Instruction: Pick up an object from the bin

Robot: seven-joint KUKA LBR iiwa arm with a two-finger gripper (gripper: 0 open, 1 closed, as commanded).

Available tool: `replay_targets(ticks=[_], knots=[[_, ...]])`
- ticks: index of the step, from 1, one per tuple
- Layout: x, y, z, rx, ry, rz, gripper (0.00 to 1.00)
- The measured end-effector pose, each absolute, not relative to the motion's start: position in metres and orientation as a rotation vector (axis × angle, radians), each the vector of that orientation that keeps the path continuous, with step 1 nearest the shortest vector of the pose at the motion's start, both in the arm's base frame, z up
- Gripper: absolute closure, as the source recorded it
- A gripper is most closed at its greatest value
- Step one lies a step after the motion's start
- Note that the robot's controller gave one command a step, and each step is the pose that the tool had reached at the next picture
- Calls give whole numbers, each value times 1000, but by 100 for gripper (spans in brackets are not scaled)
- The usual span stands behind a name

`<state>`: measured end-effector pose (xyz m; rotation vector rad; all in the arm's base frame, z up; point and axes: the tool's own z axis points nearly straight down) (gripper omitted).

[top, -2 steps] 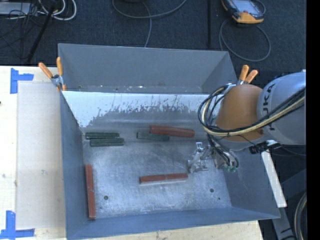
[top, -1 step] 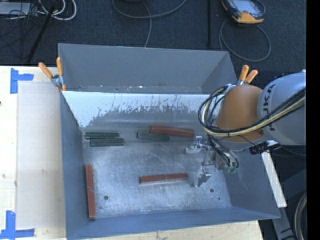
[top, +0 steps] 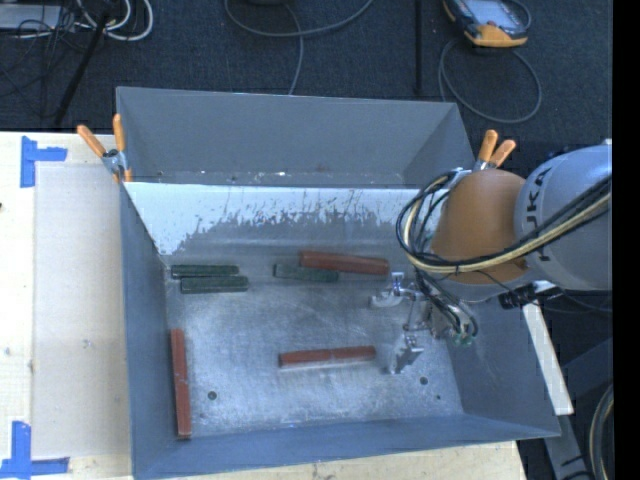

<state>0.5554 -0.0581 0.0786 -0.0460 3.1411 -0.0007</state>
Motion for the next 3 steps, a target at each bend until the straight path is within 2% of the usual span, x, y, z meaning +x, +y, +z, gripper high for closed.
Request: replay_targets(ticks=[1,2,3], knots=[[541,20,77,56,3125,1,100],[541,20,77,56,3125,1,100],[566,14,223,131,3136,0,100]])
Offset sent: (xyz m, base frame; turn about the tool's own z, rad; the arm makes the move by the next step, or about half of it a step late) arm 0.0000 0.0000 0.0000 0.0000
